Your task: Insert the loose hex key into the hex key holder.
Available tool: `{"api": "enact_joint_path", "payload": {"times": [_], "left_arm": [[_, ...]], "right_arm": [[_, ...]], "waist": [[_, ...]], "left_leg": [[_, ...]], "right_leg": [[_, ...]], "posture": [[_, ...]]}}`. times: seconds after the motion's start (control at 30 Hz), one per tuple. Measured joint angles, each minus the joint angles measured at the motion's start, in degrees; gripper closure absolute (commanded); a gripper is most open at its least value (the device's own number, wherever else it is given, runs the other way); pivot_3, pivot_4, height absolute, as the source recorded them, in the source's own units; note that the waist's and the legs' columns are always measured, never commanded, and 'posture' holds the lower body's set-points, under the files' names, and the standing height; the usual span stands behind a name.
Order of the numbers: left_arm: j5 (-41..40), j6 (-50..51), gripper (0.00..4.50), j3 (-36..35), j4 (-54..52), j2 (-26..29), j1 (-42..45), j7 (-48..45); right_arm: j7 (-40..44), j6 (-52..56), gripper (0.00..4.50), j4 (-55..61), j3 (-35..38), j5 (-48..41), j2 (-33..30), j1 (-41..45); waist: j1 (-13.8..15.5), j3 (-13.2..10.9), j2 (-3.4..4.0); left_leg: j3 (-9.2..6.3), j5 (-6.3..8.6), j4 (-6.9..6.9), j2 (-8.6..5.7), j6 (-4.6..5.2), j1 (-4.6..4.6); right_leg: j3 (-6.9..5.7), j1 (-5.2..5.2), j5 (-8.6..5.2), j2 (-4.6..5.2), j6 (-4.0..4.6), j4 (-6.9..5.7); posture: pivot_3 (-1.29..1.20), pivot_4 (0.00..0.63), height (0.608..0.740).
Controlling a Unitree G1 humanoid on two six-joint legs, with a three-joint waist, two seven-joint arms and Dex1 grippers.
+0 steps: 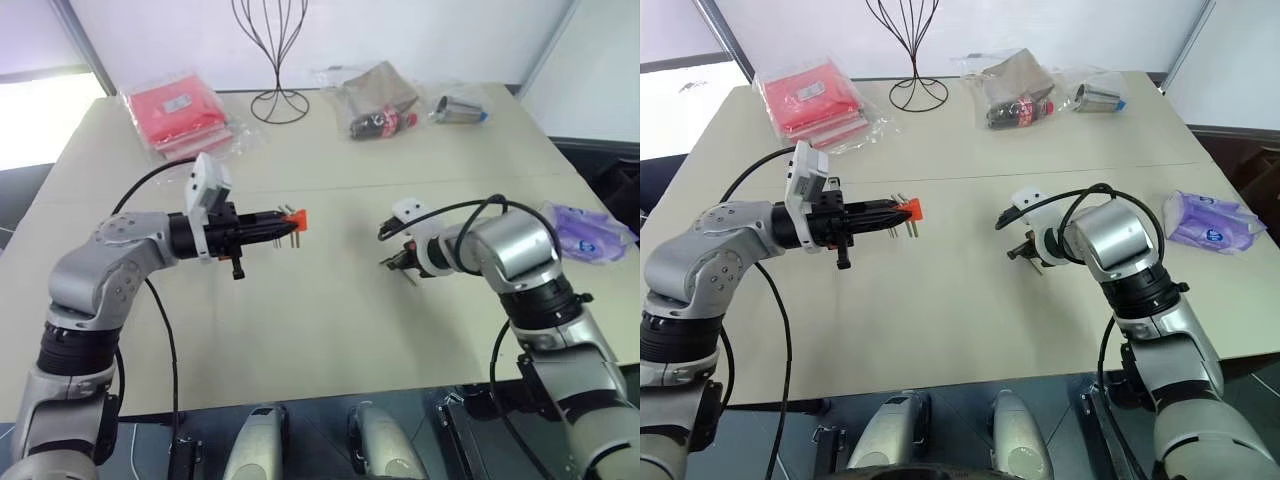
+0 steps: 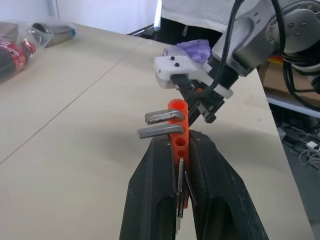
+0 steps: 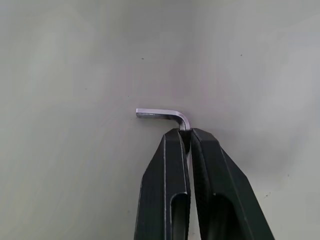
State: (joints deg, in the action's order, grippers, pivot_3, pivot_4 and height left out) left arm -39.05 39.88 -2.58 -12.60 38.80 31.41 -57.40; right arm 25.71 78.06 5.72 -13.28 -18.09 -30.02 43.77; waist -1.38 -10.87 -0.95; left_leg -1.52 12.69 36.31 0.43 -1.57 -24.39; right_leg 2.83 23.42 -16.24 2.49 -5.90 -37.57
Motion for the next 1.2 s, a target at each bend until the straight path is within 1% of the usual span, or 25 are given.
{"api": "enact_joint_path", "payload": {"times": [0.03, 0.1, 0.23, 0.3, 0.37, 0.43, 0.53, 0.6, 0.7, 0.8, 0.93, 1.07, 1.2], "left_arm": [[0.0, 0.0, 4.50, 0.0, 0.0, 0.0, -0.1, 0.0], [0.1, -0.1, 4.50, 0.1, 0.0, -0.3, -0.1, 0.1], [0.1, 0.0, 4.50, 0.3, 0.0, -0.6, -0.2, 0.1], [0.1, 0.0, 4.50, 0.3, 0.0, -0.6, -0.2, 0.0], [0.1, 0.0, 4.50, 0.3, 0.0, -0.5, -0.2, 0.0], [0.1, 0.0, 4.50, 0.3, 0.1, -0.3, -0.1, 0.0], [0.4, 0.1, 4.50, 0.3, 0.9, -0.3, 1.0, 0.1], [0.9, 0.1, 4.50, 0.3, 1.7, -0.2, 2.3, 0.3], [1.3, 0.1, 4.50, 0.3, 3.9, -1.1, 5.0, 1.0], [1.5, 0.1, 4.50, 0.3, 4.6, -1.6, 5.6, 1.5], [1.6, 0.1, 4.50, 0.3, 4.7, -1.6, 5.6, 1.7], [1.5, 0.2, 4.50, 0.3, 4.7, -1.7, 5.6, 2.3], [1.6, 0.2, 4.50, 0.3, 5.1, -2.9, 6.8, 2.7]], "right_arm": [[-0.2, -2.3, 4.39, 0.4, 0.3, 0.1, 0.7, -0.5], [-2.1, -12.8, 4.39, 1.3, 2.0, 1.8, 2.9, -1.8], [-5.0, -25.5, 4.39, 3.4, 8.0, 3.4, 5.8, -1.6], [-5.3, -32.0, 4.39, 5.3, 9.5, 4.0, 6.5, -1.6], [-5.2, -35.2, 4.39, 6.5, 9.8, 4.4, 6.7, -1.8], [-5.3, -39.0, 4.39, 8.3, 10.8, 4.3, 8.6, -2.6], [-4.8, -40.8, 4.39, 10.8, 12.8, 0.2, 13.3, -3.0], [-3.5, -40.7, 4.39, 13.0, 14.1, -4.2, 16.0, -3.0], [-1.6, -37.9, 4.39, 13.7, 17.6, -14.1, 20.3, -2.8], [-0.1, -36.6, 4.39, 13.7, 18.2, -19.5, 21.2, -2.6], [0.2, -36.5, 4.39, 12.5, 18.3, -22.0, 21.4, -1.1], [-0.1, -36.5, 4.39, 12.5, 18.2, -22.8, 21.4, -0.7], [-0.2, -36.3, 4.39, 12.5, 17.7, -23.3, 21.1, -0.7]], "waist": [[0.0, 0.0, 0.02], [0.1, 0.0, 0.05], [0.5, 0.0, 0.04], [0.5, 0.0, 0.04], [0.5, 0.0, 0.04], [0.4, 0.0, 0.04], [0.3, 0.0, 0.04], [0.3, 0.0, 0.04], [0.5, 0.0, 0.04], [0.4, 0.0, 0.04], [0.3, 0.0, 0.05], [0.3, 0.0, 0.05], [0.5, 0.0, 0.05]], "left_leg": [[0.00, 0.00, 0.00, 0.00, 0.00, 0.00], [0.01, 0.00, -0.01, 0.00, 0.00, -0.03], [0.00, 0.00, 0.01, 0.03, -0.01, -0.04], [-0.01, 0.00, 0.01, 0.02, -0.01, -0.04], [-0.01, 0.00, 0.01, 0.03, -0.01, -0.02], [-0.02, 0.00, 0.01, 0.04, -0.01, -0.02], [-0.03, -0.01, 0.01, 0.07, -0.01, -0.01], [-0.04, -0.01, 0.01, 0.08, -0.01, 0.00], [-0.05, -0.01, 0.07, 0.07, -0.01, 0.01], [-0.04, -0.01, 0.13, 0.07, -0.01, 0.00], [-0.05, -0.01, 0.12, 0.07, -0.01, 0.01], [-0.05, -0.01, 0.12, 0.08, -0.01, 0.00], [-0.05, -0.01, 0.14, 0.07, -0.01, 0.00]], "right_leg": [[0.01, 0.02, 0.00, 0.00, 0.00, -0.03], [0.02, 0.08, 0.00, 0.01, 0.00, -0.07], [0.02, 0.05, 0.00, 0.06, -0.01, -0.07], [0.02, 0.05, 0.00, 0.07, -0.01, -0.07], [0.02, 0.04, 0.00, 0.07, -0.01, -0.07], [0.01, 0.04, 0.00, 0.05, 0.00, -0.09], [0.02, 0.07, 0.00, 0.03, 0.00, -0.19], [0.01, 0.07, -0.01, 0.02, 0.00, -0.23], [0.00, 0.04, -0.01, 0.04, 0.00, -0.28], [0.01, 0.04, -0.01, 0.07, 0.00, -0.29], [0.01, 0.07, -0.01, 0.04, 0.01, -0.34], [0.01, 0.08, -0.01, 0.04, 0.01, -0.36], [0.01, 0.08, -0.01, 0.05, 0.01, -0.36]], "posture": [[0.00, 0.150, 0.740], [0.00, 0.150, 0.740], [0.00, 0.150, 0.740], [0.00, 0.150, 0.740], [0.00, 0.150, 0.740], [0.00, 0.150, 0.740], [0.00, 0.150, 0.740], [0.00, 0.150, 0.740], [0.00, 0.150, 0.740], [0.00, 0.150, 0.740], [0.00, 0.150, 0.740], [0.00, 0.150, 0.740], [0.00, 0.150, 0.740]]}}
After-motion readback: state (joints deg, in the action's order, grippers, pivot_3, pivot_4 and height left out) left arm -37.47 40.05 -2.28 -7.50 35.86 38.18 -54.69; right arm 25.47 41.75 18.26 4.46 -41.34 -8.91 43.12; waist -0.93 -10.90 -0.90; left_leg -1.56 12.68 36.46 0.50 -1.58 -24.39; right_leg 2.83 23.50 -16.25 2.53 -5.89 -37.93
